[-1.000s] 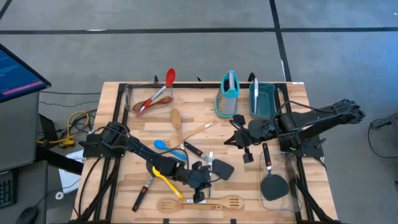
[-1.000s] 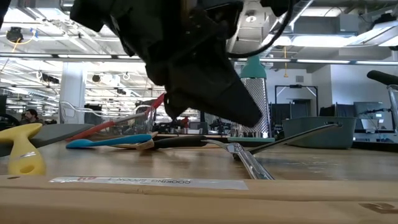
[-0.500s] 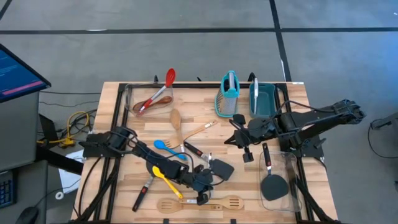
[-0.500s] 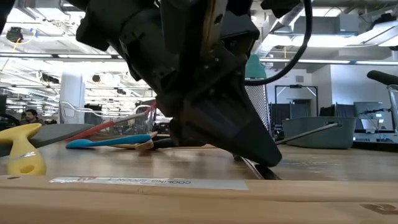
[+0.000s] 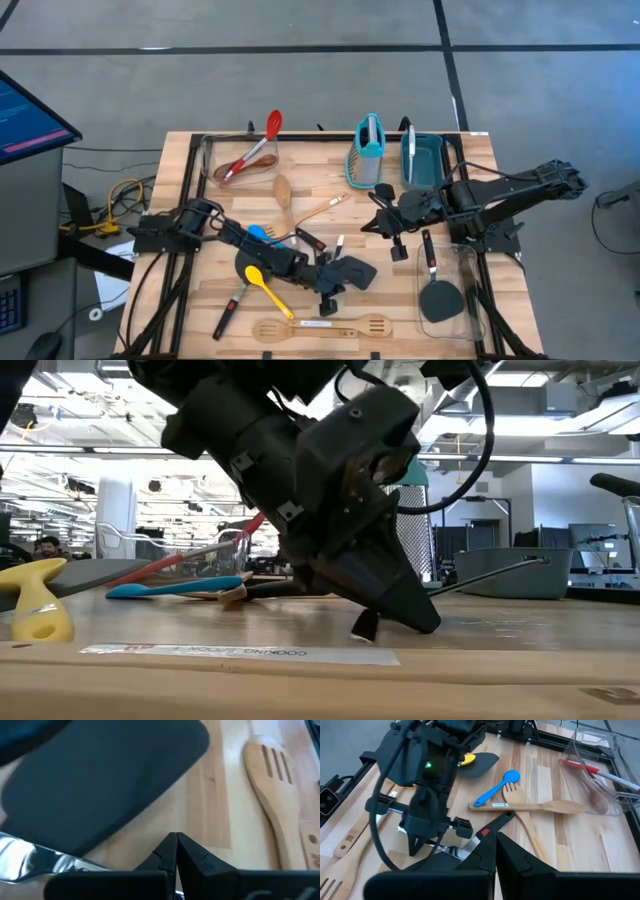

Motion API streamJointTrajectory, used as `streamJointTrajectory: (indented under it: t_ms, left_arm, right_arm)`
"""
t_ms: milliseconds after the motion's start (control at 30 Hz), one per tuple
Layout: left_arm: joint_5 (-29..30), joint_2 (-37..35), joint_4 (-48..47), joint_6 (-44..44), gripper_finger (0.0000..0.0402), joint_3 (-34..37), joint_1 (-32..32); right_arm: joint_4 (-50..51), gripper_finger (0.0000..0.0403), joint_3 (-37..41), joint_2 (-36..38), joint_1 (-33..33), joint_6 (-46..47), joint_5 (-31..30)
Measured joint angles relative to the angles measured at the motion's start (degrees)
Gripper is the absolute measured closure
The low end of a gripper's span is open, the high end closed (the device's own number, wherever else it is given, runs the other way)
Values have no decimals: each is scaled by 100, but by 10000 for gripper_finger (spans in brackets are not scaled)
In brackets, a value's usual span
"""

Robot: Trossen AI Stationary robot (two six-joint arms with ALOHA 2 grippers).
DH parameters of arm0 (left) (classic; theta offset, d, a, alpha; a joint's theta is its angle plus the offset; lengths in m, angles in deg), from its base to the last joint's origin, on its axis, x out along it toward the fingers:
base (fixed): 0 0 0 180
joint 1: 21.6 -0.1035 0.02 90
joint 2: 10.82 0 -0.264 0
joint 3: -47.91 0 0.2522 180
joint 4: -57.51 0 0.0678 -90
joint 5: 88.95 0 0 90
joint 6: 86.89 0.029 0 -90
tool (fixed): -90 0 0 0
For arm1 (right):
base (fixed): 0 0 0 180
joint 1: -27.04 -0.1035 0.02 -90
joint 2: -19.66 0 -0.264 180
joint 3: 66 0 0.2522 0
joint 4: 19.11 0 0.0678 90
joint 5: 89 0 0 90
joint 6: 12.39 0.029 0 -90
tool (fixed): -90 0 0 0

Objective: Pick & Place Kitchen Items
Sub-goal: Put the silver knife into the green bin

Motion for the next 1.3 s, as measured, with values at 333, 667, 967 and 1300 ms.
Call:
streamJointTrajectory:
  t_ms: [333, 667, 967, 1300]
  left_arm:
    - [110, -133, -169, 361, 400, 19, -135]
    - [843, -1368, -1356, 538, 400, 23, 156]
    - [1319, -2006, -1628, 557, 400, 15, 352]
    - [1125, -2173, -1590, 677, 400, 14, 341]
  right_arm:
    - [293, 403, 0, 0, 0, 0, 8]
    - [466, 403, 0, -1, -4, -2, 63]
    - [448, 403, 0, 0, -45, -2, 63]
    - [466, 403, 0, -1, -338, -165, 66]
